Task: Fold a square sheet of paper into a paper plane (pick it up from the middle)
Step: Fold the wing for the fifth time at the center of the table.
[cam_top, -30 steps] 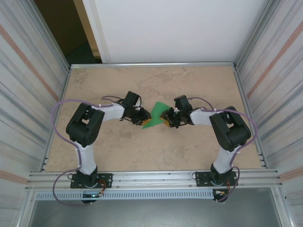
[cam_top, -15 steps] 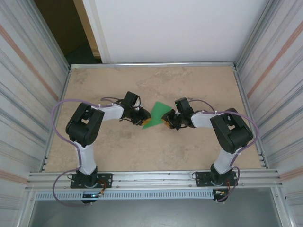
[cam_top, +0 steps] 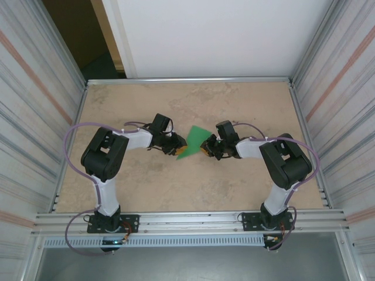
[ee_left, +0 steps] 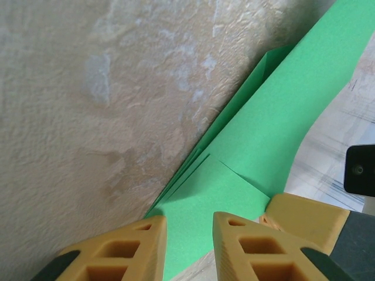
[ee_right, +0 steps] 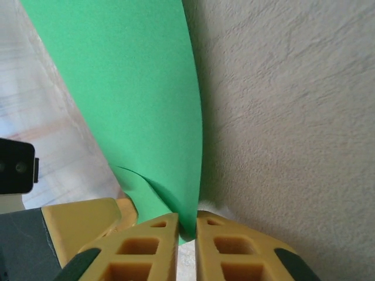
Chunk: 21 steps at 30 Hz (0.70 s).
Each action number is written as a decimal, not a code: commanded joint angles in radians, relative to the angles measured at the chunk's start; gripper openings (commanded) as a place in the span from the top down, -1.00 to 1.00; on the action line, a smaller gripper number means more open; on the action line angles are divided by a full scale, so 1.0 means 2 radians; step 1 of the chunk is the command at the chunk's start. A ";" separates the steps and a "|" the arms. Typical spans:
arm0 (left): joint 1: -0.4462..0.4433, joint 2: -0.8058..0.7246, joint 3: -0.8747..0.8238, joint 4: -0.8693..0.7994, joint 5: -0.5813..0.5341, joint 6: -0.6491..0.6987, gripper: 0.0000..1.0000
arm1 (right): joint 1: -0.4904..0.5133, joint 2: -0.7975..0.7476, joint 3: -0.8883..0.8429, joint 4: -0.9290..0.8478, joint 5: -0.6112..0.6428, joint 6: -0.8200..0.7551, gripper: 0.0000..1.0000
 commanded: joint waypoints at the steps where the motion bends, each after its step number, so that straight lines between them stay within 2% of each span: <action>1: 0.005 -0.005 -0.014 -0.028 -0.006 -0.008 0.43 | -0.001 -0.018 -0.009 0.001 0.014 0.001 0.77; 10: 0.012 -0.035 -0.007 -0.006 0.007 0.015 0.31 | -0.001 -0.041 -0.008 -0.008 0.026 -0.016 0.90; 16: 0.010 -0.090 0.001 -0.015 -0.027 0.121 0.13 | -0.005 -0.079 0.009 -0.069 0.048 -0.035 0.92; 21: -0.016 -0.119 -0.001 -0.023 -0.081 0.237 -0.06 | -0.019 -0.089 0.019 -0.087 0.036 -0.034 0.92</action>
